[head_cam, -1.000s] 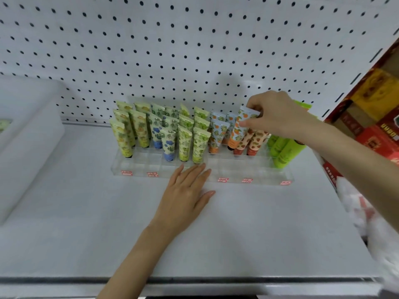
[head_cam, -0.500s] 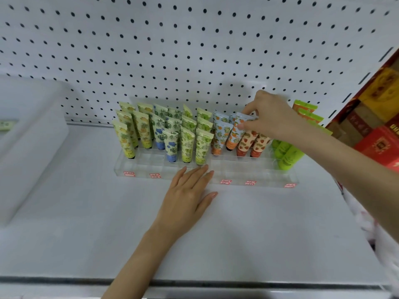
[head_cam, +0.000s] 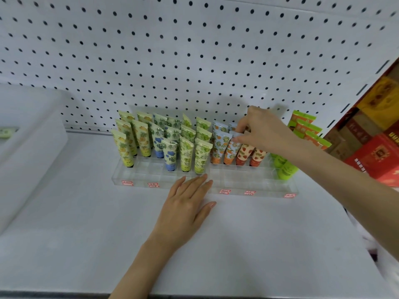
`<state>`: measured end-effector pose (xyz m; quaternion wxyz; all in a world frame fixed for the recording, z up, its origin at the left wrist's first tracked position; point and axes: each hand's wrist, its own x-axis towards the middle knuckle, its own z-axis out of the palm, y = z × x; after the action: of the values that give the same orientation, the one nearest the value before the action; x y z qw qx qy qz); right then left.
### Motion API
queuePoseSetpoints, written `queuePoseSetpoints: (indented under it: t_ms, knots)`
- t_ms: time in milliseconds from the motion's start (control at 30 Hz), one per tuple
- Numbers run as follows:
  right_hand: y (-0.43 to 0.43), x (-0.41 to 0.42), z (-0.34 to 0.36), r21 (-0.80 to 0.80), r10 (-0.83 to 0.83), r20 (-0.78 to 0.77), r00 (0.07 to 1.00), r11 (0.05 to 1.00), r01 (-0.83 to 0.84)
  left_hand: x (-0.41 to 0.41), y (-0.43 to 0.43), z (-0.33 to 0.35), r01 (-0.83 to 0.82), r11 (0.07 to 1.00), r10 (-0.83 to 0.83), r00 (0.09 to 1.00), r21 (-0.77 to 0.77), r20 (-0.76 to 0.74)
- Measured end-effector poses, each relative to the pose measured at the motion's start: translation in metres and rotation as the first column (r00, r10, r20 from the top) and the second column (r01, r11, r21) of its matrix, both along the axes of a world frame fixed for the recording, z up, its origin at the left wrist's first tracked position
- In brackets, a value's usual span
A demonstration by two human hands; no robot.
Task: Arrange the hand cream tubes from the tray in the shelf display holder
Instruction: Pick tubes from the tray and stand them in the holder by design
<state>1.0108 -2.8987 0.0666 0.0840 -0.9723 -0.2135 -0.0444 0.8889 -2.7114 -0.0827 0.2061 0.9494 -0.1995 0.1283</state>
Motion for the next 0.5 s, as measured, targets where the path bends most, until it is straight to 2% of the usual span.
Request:
queuePoseSetpoints:
  t_ms: [500]
  knots:
    - [0.0038,-0.0023,-0.0005,-0.057,-0.022,0.016,1.0,0.998,0.023,-0.0007,0.0009,0.0014,0.01,1.0,-0.01,0.999,-0.004,-0.03]
